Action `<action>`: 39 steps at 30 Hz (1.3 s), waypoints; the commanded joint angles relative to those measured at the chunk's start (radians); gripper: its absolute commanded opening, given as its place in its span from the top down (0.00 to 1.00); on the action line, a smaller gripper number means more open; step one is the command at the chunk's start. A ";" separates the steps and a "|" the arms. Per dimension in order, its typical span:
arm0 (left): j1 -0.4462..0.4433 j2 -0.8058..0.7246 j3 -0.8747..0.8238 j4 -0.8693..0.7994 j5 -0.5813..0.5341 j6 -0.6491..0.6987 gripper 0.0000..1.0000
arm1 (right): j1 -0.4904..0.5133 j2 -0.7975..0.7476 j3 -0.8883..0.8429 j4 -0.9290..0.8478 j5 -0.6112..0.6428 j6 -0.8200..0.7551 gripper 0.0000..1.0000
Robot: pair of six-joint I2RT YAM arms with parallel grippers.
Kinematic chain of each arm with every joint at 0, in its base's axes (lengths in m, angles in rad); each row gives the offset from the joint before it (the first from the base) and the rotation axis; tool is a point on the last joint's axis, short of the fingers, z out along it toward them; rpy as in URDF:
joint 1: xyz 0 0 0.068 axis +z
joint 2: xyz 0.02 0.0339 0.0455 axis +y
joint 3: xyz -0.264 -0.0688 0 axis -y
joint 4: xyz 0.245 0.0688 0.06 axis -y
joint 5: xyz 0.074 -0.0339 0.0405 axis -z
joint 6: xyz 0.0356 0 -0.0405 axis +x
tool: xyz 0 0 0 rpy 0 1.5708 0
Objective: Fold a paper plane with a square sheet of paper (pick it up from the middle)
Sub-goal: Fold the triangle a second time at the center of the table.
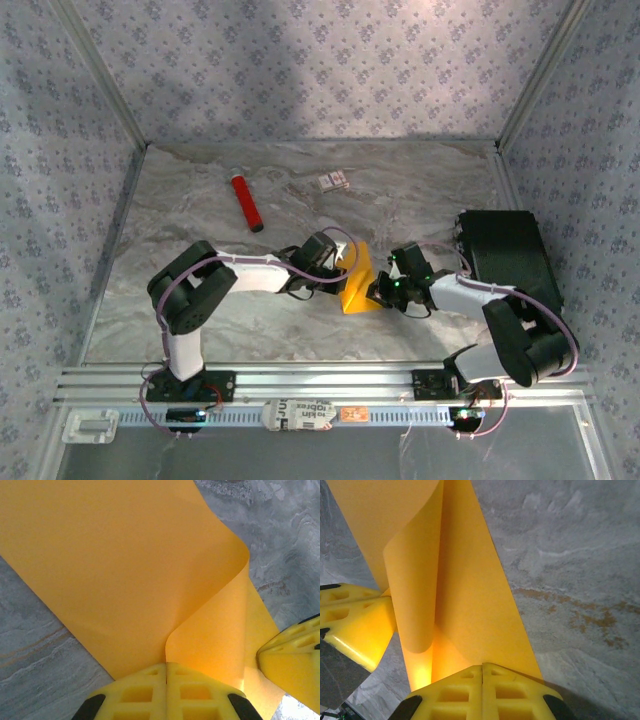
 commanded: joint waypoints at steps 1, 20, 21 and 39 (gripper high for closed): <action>0.008 0.011 0.026 -0.030 0.006 0.028 1.00 | -0.008 -0.004 -0.026 -0.078 0.021 -0.019 0.94; 0.009 0.059 0.012 -0.035 0.037 0.026 1.00 | -0.026 -0.062 -0.015 -0.039 -0.008 -0.023 0.93; 0.009 0.058 0.009 -0.033 0.037 0.025 1.00 | -0.028 -0.077 -0.014 -0.029 -0.009 -0.016 0.93; 0.009 0.068 0.019 -0.043 0.037 0.026 1.00 | -0.010 0.055 0.012 0.335 -0.117 0.137 1.00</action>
